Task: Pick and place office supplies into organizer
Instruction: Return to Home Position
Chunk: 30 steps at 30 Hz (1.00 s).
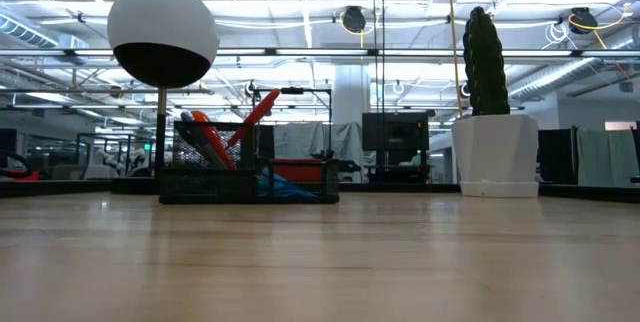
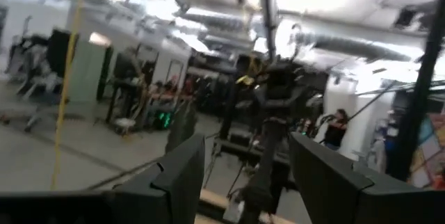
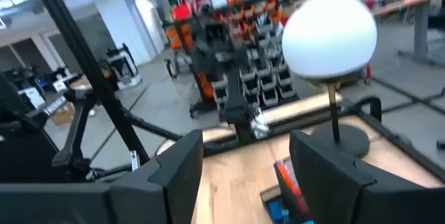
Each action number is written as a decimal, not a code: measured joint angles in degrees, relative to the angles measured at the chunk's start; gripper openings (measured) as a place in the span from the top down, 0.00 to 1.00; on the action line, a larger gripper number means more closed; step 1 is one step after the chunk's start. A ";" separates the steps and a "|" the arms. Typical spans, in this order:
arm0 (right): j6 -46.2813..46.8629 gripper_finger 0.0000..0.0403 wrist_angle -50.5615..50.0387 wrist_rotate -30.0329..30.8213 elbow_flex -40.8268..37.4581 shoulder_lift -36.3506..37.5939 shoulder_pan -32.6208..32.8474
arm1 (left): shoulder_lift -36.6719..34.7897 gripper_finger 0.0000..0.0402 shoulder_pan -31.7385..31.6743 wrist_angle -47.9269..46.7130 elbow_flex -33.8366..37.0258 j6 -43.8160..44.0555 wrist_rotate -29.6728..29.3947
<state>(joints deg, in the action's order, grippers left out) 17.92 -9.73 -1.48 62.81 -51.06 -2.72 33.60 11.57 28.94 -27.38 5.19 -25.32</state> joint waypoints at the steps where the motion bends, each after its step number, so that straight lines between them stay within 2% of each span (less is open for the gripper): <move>1: -0.36 0.48 0.14 -0.01 -0.13 0.92 0.00 | 0.22 0.47 -0.74 -0.83 0.00 1.40 -0.19; 4: -0.73 0.49 0.65 0.09 -2.03 3.99 -0.02 | 0.94 0.47 -3.58 -2.94 0.00 4.89 1.96; 9: 0.15 0.50 6.04 0.17 -8.83 9.62 -0.72 | 2.66 0.47 -9.33 -2.92 0.00 5.49 11.50; 12: 1.41 0.50 9.25 0.18 -13.54 13.14 -1.60 | 2.52 0.47 -12.07 -2.36 -0.02 5.51 15.21; 23: 1.35 0.49 18.82 0.36 -27.15 25.35 -4.32 | 2.30 0.47 -18.53 -3.56 -0.02 4.12 16.55; 30: 0.48 0.48 29.97 1.75 -34.61 32.81 -4.46 | 2.28 0.47 -19.17 -3.49 -0.02 0.79 19.16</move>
<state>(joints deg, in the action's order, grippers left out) 18.40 20.24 0.26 28.20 -18.25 -7.18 35.88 -7.60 25.45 -27.40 5.98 -6.17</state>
